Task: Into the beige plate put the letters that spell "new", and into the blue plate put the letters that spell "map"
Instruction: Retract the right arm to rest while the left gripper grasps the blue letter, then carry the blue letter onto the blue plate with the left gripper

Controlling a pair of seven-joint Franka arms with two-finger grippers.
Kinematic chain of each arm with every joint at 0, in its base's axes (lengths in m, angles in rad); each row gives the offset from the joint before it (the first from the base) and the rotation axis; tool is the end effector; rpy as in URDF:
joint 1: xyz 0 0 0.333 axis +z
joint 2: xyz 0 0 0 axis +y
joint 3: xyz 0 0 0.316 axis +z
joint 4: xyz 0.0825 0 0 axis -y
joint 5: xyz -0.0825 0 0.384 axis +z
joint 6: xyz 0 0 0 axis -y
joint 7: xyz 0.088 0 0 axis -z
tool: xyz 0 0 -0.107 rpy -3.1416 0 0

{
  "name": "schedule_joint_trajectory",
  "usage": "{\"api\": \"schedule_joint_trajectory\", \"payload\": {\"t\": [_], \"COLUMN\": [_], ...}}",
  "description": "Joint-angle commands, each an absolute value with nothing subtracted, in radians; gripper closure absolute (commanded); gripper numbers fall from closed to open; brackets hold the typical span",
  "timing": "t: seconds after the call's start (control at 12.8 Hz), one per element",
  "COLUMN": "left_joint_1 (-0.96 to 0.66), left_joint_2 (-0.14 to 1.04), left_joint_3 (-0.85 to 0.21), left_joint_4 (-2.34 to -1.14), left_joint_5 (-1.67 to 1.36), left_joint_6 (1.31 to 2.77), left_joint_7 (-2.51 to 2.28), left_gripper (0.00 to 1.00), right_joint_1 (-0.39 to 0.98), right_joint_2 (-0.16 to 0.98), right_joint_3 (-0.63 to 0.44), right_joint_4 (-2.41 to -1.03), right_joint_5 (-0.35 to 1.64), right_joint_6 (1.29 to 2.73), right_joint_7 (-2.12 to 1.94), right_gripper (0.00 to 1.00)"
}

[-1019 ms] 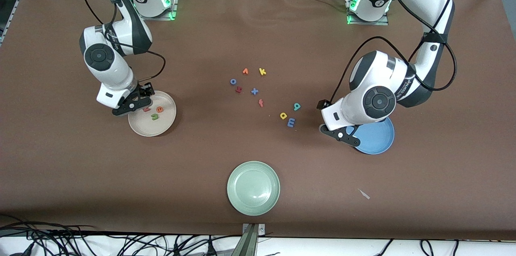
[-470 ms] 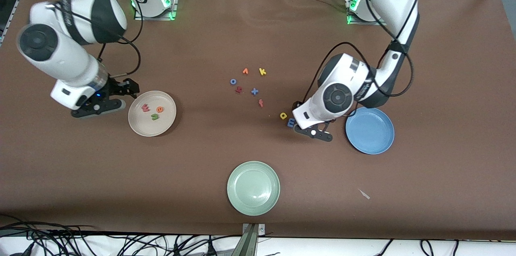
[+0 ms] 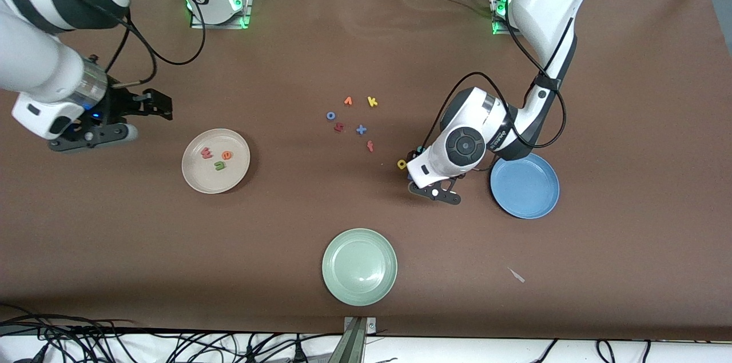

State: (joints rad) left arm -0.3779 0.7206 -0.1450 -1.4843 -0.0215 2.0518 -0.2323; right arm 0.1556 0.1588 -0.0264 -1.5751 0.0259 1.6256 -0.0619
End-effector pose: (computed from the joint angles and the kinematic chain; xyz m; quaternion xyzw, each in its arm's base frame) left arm 0.6137 -0.3366 0.2400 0.9878 -0.1244 -0.0893 0.0270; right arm 0.5942 0.0809 0.5352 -0.9941 -0.0939 0.0544 0.0090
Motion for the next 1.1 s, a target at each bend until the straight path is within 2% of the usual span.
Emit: {"api": "schedule_joint_trajectory", "payload": {"t": [0.0, 0.08, 0.31, 0.63, 1.02], "left_joint_1": [-0.422, -0.445, -0.483, -0.472, -0.482], "left_joint_2": [0.767, 0.781, 0.808, 0.822, 0.851], "left_joint_3": [-0.133, -0.133, -0.129, -0.111, -0.086], "left_joint_4": [-1.46, -1.462, -1.463, -1.463, -1.463], "left_joint_5": [-0.031, -0.028, -0.026, -0.028, -0.026], "left_joint_6": [2.081, 2.132, 2.148, 2.187, 2.238], "left_joint_7": [-0.309, -0.339, -0.374, -0.365, -0.365], "left_gripper": [0.03, 0.06, 0.19, 0.28, 0.33], "right_joint_1": [0.155, 0.155, 0.153, 0.152, 0.152], "right_joint_2": [0.153, 0.158, 0.164, 0.166, 0.164], "right_joint_3": [-0.04, -0.04, -0.04, -0.04, -0.052], "right_joint_4": [-1.533, -1.508, -1.479, -1.477, -1.473], "right_joint_5": [0.048, 0.043, 0.04, 0.032, 0.032], "right_joint_6": [1.58, 1.568, 1.549, 1.551, 1.554], "right_joint_7": [-0.081, -0.081, -0.081, -0.081, -0.08], "right_gripper": [0.0, 0.0, 0.0, 0.0, 0.0]}}
